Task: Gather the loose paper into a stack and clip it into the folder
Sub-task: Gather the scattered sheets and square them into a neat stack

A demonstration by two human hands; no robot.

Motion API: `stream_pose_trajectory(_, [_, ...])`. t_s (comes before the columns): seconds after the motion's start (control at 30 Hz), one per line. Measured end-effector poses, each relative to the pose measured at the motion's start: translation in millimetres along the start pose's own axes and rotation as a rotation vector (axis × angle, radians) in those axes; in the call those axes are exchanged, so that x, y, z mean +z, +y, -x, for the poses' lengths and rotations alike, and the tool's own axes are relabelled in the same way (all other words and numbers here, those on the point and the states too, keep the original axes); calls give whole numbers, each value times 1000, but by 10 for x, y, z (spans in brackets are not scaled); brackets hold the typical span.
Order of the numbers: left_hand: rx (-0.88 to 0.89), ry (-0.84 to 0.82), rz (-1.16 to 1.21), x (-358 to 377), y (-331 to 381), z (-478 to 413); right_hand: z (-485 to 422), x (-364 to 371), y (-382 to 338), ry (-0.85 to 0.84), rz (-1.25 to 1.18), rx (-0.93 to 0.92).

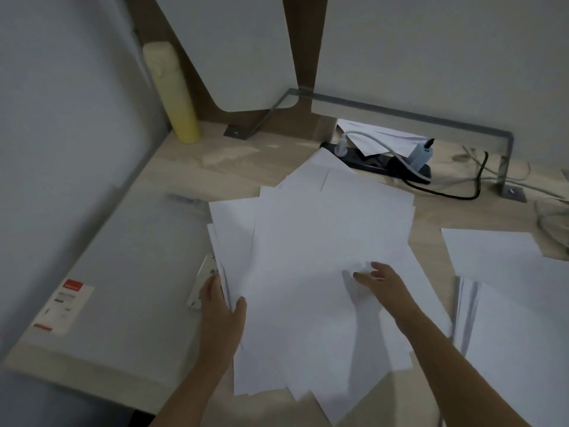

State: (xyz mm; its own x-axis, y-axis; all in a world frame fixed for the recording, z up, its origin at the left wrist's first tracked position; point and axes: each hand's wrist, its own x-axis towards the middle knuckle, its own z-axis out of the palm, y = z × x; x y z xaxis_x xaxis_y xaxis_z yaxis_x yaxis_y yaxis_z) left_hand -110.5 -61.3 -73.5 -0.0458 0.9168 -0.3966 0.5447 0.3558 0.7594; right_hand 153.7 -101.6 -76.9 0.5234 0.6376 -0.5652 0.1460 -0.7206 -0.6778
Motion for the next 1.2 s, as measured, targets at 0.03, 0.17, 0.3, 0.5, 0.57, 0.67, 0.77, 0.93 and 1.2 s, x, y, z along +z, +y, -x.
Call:
stream_pose_trajectory(0.03, [10,1,-17,9,-4,1,-44,102,-69,0,75,-9])
stream_pose_trajectory(0.17, [19,-53,-55,60,6,-34,-34,380,-144,7,226,-17])
stream_pose_trajectory(0.3, [2,-134,70,144,19,-77,6,277,34,31,245,51])
stream_pose_trajectory(0.5, [-14,-158,246,209,111,-222,30,182,100,124,356,103])
stream_pose_trajectory(0.57, [-30,-137,315,173,121,-279,46,240,75,81,228,94])
stream_pose_trajectory(0.67, [-76,-135,320,125,95,-323,110,370,15,-10,8,157])
stream_pose_trajectory(0.77, [-112,-148,278,89,104,-341,200,496,-26,-145,-109,149])
stream_pose_trajectory(0.93, [-161,-200,315,-45,115,-371,327,457,-132,-227,-176,9])
stream_pose_trajectory(1.2, [131,-265,534,-330,506,-336,522,-90,-429,-325,-475,-143])
